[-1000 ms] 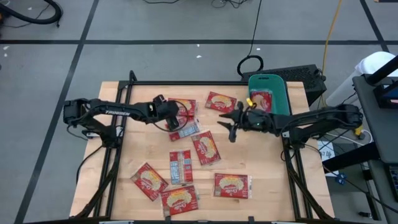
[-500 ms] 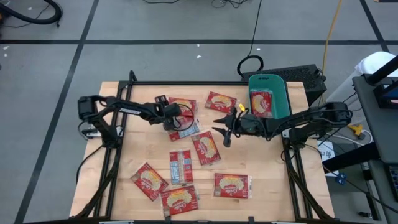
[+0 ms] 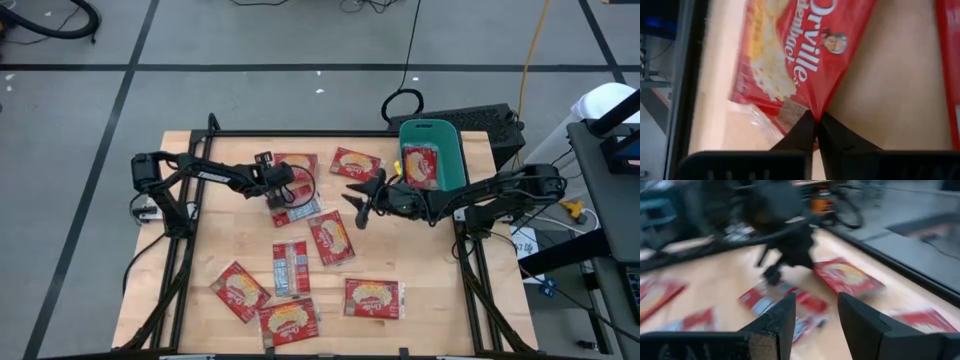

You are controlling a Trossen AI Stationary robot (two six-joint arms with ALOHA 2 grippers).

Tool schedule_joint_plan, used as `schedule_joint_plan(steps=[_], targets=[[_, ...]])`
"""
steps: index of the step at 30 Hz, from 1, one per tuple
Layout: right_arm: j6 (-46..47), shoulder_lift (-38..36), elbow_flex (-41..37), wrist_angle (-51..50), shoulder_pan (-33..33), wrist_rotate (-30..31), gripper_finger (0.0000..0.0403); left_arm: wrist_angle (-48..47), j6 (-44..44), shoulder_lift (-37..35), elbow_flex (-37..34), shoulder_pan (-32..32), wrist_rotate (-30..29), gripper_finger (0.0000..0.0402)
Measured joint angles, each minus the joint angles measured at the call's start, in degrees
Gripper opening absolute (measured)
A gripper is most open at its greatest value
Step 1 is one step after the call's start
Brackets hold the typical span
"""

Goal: Sort popcorn bags into baskets
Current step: Put the red popcorn bag into the green bin

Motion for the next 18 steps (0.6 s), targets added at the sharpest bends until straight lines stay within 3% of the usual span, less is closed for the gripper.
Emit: schedule_joint_plan(steps=[8,18], targets=[[15.46,0.11,0.00,0.35,0.02,10.51,0.0141,0.50,-7.41,-6.69,0.02,-0.04,-0.41,0.0006],[24.00,10.48,3.83,7.19,0.00,9.82,0.0142,8.19,-11.70,-11.86,0.07,-2.12,4.11,0.0006]])
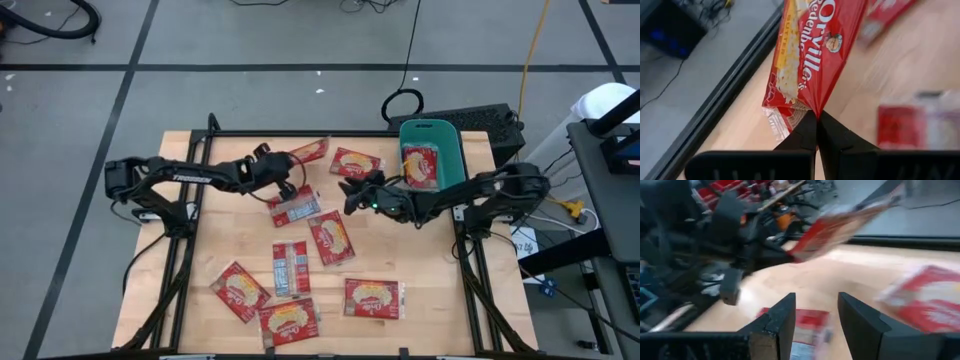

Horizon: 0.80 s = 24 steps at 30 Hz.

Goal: Sort popcorn bags into baskets
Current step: Put the red popcorn bag into the green bin

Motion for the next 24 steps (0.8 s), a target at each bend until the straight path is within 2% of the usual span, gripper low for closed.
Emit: schedule_joint_plan(steps=[4,8,12,18,24], targets=[[3.22,4.92,4.75,6.20,-0.96,-4.17,0.0147,5.25,-0.69,-0.12,0.04,-1.16,2.57,0.0004],[7.05,6.86,8.14,5.32,-2.57,-6.96,0.0161,7.47,-1.72,-0.12,0.06,-2.59,2.78,0.0005],[6.03,6.81,8.63,5.73,-3.85,-5.81,0.0177,8.70,-2.15,-0.12,0.07,-3.54,2.69,0.0004],[5.87,6.76,8.63,6.95,-5.05,1.64,0.0199,10.95,-2.46,1.18,0.04,-3.90,1.95,0.0003],[5.80,6.76,8.61,6.46,-7.46,1.94,0.0210,16.74,0.81,3.92,0.02,-4.00,1.90,0.0003]])
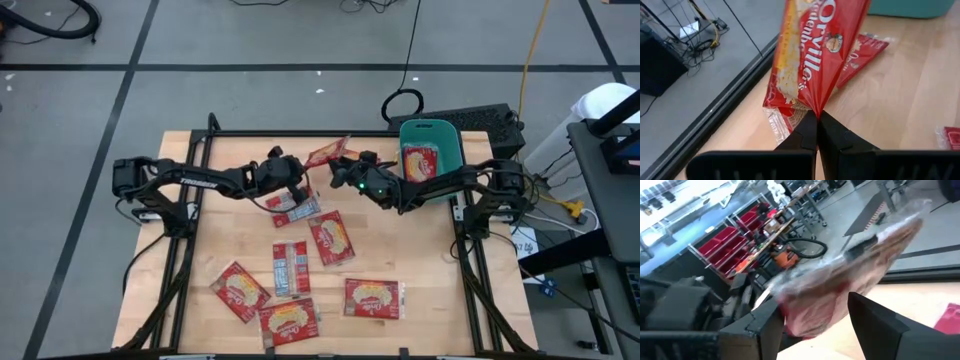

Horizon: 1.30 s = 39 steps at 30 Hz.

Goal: Sort popcorn bags into baskets
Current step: Put the red popcorn bag into the green bin

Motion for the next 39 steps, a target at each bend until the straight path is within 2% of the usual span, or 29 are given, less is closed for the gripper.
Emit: schedule_joint_plan(steps=[12,15,20,28,31,35,39], targets=[[-3.30,0.00,-0.03,-0.83,-1.96,-0.16,0.0209,5.83,4.22,1.77,0.02,-1.92,-0.07,0.0006],[-4.11,0.00,-0.03,-0.88,-2.38,-0.01,0.0197,6.93,5.91,1.77,0.02,-2.59,-0.07,0.0003],[-4.59,0.00,-0.03,-1.16,-3.44,-0.10,0.0149,7.41,7.12,1.77,0.02,-2.69,-0.13,0.0013],[-8.96,0.00,-0.03,-1.68,-3.99,-0.03,0.0040,5.73,9.23,1.68,0.06,-3.75,0.68,0.0028],[-11.60,0.01,-0.11,-2.25,-4.31,-0.09,0.0011,3.13,11.07,1.68,0.06,-4.88,0.67,0.0048],[-12.34,-0.55,-0.14,-2.10,-5.88,-4.70,0.0021,-2.25,10.43,0.94,0.06,-6.16,0.59,0.0103],[-12.06,-2.05,-0.14,-4.96,-8.10,-16.82,0.0023,-8.94,6.10,-2.62,0.06,-6.21,0.28,0.0154]])
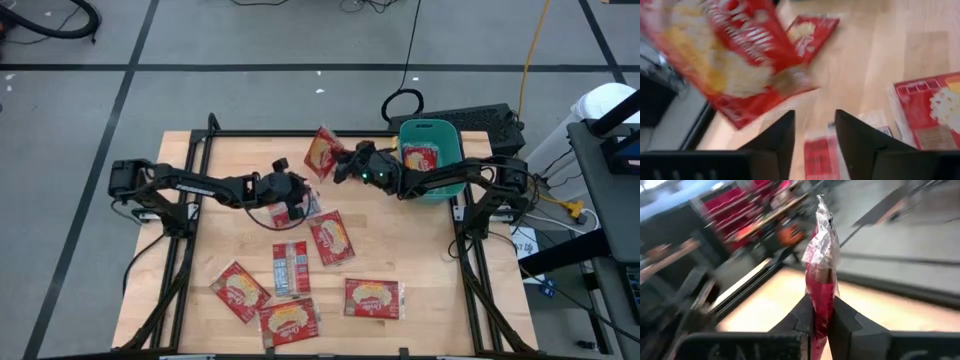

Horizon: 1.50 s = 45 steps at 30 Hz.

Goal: Sort popcorn bags into baskets
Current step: Put the red popcorn bag into the green bin

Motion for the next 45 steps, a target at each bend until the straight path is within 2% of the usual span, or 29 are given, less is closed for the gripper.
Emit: schedule_joint_plan(steps=[3,6,10,13,17,20,22,25,34,37,41,45], targets=[[-0.01,-1.77,0.02,-4.50,-1.18,-9.59,0.0014,-3.51,-5.05,-2.87,0.02,1.66,-0.11,0.0178],[-0.77,-3.59,0.02,-9.46,-1.40,-14.92,0.0011,-5.98,-10.35,-5.35,0.03,3.92,1.74,0.0194],[-4.44,-5.65,0.02,-14.16,-0.41,-19.27,0.0018,-6.13,-14.39,-6.01,-1.59,6.90,12.38,0.0214],[-9.05,-6.19,0.02,-15.23,1.09,-22.19,0.0019,1.01,-15.75,-6.09,-4.55,8.31,21.28,0.0228],[-15.07,-6.19,0.02,-15.39,3.10,-22.65,0.0017,11.91,-17.18,-5.99,-9.30,8.59,25.86,0.0245],[-17.75,-6.19,0.02,-15.28,3.93,-22.15,0.0017,17.85,-14.84,-6.01,-11.07,8.59,31.09,0.0249],[-18.23,-6.19,0.02,-14.75,4.04,-22.21,0.0017,18.70,-13.43,-5.97,-11.47,8.59,33.02,0.0240],[-17.99,-6.19,0.02,-12.73,4.13,-22.23,0.0017,20.13,-12.45,-5.99,-11.48,8.61,34.14,0.0204],[-16.10,-6.19,0.08,-10.25,4.33,-21.80,0.0020,22.08,-11.87,-5.97,-11.47,11.42,35.39,0.0026],[-11.70,-6.23,0.17,-10.37,4.24,-21.94,0.0043,23.48,-14.42,-5.95,-11.47,13.69,39.02,0.0020],[-12.83,-6.23,0.17,-12.26,4.61,-22.41,0.0094,24.69,-15.51,-5.95,-11.50,15.81,41.80,0.0039],[-15.48,-6.23,0.15,-14.24,5.84,-16.97,0.0148,24.93,-15.14,-5.95,-11.50,17.08,43.01,0.0024]])
